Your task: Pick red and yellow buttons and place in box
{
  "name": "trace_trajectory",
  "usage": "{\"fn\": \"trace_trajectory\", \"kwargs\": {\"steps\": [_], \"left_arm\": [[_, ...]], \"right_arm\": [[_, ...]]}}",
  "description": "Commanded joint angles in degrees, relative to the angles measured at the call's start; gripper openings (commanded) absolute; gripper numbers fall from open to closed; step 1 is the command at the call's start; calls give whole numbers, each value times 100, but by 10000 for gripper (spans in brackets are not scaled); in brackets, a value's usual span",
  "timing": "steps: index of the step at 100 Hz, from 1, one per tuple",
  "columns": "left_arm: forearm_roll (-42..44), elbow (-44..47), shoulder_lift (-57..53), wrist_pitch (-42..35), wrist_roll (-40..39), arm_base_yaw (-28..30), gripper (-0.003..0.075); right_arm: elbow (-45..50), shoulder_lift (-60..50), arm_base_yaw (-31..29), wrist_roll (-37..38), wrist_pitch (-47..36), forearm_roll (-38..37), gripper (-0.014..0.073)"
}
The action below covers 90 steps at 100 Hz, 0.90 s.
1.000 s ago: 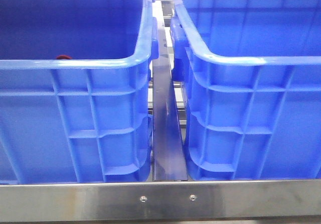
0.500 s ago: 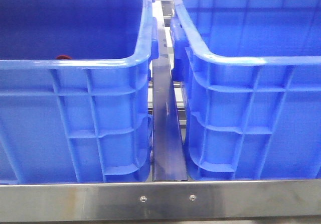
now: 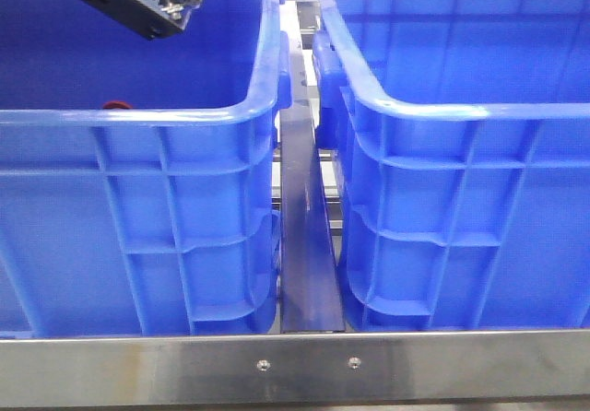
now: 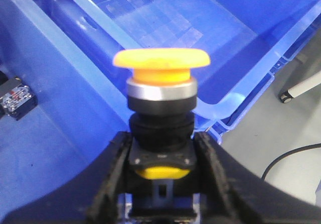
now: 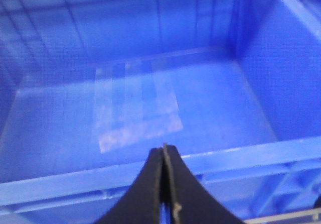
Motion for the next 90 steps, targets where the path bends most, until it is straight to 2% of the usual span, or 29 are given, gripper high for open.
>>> {"fn": "trace_trajectory", "kwargs": {"steps": [1,5,12,17,27,34,49,71,90], "left_arm": [[-71,-168,-58,-532,-19,-43,95],[-71,-168,-58,-530,-19,-43,95],[-71,-168,-58,-530,-19,-43,95],[-71,-168,-58,-530,-19,-43,95],[-71,-168,-58,-546,-19,-43,95],[-71,-168,-58,-546,-19,-43,95],[-71,-168,-58,-558,-19,-43,95],[-71,-168,-58,-561,-19,-43,95],[-71,-168,-58,-561,-19,-43,95]], "right_arm": [[-563,486,0,-50,84,173,-64],[-759,728,13,-55,277,239,-33],[-1100,1120,75,-171,534,409,78],[-1343,1373,135,-302,695,606,197],[-1842,1906,281,-543,1043,1230,501],[-2182,2280,413,-764,1268,1703,628],[-2810,3040,801,-1365,1518,2954,593],[-3522,4069,1549,-2431,1884,5100,590],[-4097,4998,2259,-2941,2101,6247,590]]}}
